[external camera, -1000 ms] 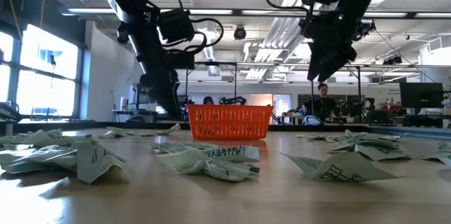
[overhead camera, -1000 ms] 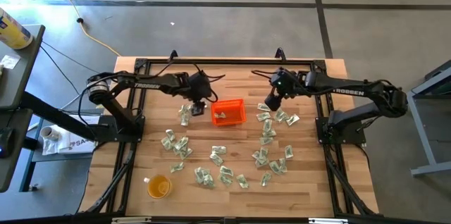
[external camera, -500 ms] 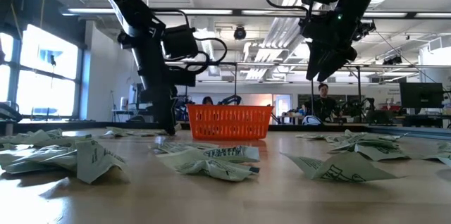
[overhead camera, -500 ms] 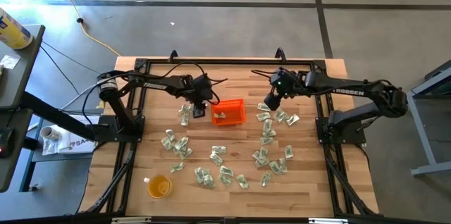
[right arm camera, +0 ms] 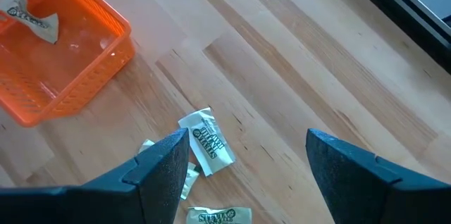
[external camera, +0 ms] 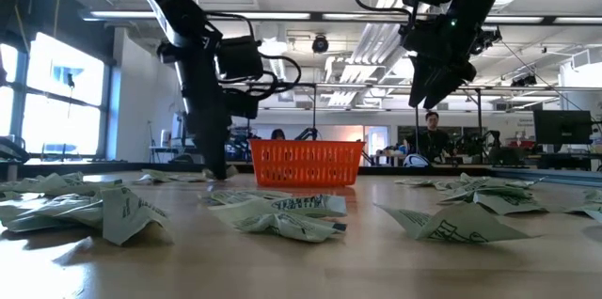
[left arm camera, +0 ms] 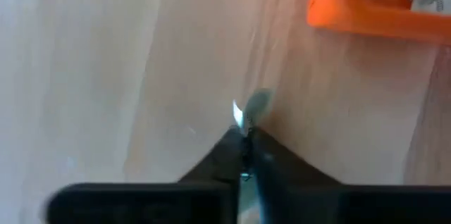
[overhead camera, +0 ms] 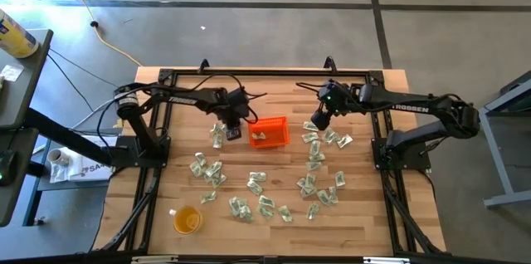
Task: Pick and place Stevia / Truvia into bins
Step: Put the stevia packet into the basket
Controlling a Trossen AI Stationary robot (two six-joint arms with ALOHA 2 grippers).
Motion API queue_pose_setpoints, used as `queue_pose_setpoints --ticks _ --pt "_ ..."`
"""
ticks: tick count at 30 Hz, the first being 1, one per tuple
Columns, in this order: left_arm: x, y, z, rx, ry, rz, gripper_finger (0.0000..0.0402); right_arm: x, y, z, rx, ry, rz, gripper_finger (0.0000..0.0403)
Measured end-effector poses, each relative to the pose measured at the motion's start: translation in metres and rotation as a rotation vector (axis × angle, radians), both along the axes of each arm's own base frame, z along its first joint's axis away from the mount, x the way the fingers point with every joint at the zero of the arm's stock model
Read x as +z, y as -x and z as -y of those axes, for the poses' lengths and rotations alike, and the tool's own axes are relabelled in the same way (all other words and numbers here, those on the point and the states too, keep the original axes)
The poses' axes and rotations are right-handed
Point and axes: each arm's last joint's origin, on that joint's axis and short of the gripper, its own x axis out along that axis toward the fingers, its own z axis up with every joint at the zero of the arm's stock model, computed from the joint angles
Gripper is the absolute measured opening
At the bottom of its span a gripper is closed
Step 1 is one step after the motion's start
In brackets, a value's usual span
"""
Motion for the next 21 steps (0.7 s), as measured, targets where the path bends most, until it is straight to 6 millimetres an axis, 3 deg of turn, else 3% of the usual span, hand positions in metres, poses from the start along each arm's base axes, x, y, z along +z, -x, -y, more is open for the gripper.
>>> queue_pose_setpoints --ticks 3,6,9,12,17,21 --pt "0.010 -0.005 -0.001 0.038 0.025 -0.012 0.0021 0.000 0.000 0.000 0.016 0.019 -0.012 0.0275" --pt "0.028 -0.012 -0.005 0.075 0.034 -0.024 0.0042 0.000 0.001 0.001 0.024 0.049 -0.029 0.0275" --pt "0.053 -0.020 -0.007 0.100 0.017 -0.045 0.0064 0.000 0.001 0.001 0.031 0.069 -0.042 0.0275" --pt "0.079 -0.029 -0.007 0.087 -0.012 -0.028 0.0051 0.000 0.002 0.001 0.032 0.063 -0.057 0.0275" --pt "0.114 -0.050 -0.004 -0.029 0.047 0.173 0.0021 -0.004 0.009 0.000 0.045 -0.005 -0.123 0.0275" --pt "0.117 -0.059 -0.003 -0.091 0.132 0.299 0.0035 -0.016 0.017 0.002 0.041 -0.090 -0.140 0.0275"
